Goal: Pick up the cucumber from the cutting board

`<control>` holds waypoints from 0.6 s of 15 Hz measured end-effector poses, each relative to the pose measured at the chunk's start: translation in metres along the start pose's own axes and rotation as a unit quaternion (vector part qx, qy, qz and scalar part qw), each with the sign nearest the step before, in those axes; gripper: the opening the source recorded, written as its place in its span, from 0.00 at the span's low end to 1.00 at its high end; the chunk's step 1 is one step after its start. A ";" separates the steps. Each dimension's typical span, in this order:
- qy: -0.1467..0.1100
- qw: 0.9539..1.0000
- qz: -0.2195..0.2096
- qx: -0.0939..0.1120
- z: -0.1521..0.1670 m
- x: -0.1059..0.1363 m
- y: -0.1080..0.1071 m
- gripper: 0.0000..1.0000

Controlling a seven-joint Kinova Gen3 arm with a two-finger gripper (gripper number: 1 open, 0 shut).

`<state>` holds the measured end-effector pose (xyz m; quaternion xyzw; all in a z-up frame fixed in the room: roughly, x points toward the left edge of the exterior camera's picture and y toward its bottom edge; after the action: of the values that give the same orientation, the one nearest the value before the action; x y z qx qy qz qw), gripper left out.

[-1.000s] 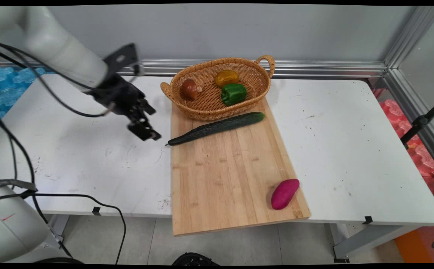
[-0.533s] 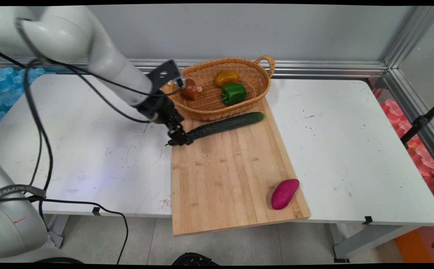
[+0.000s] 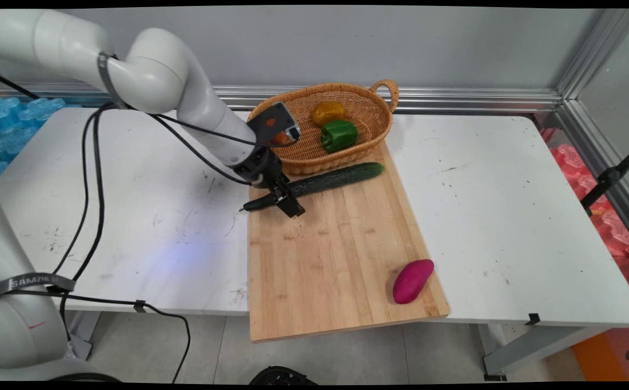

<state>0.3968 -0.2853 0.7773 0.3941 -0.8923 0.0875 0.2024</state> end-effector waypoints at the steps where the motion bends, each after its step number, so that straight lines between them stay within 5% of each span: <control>1: 0.000 1.000 -0.001 0.000 0.003 0.001 0.001 1.00; 3: -0.001 1.000 -0.001 0.001 0.009 0.003 0.002 1.00; 4: -0.001 1.000 -0.001 0.001 0.012 0.004 0.003 0.00; 9: -0.001 1.000 0.002 0.006 0.013 0.004 0.004 0.00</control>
<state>0.3873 -0.2896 0.7673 0.3932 -0.8929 0.0926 0.1990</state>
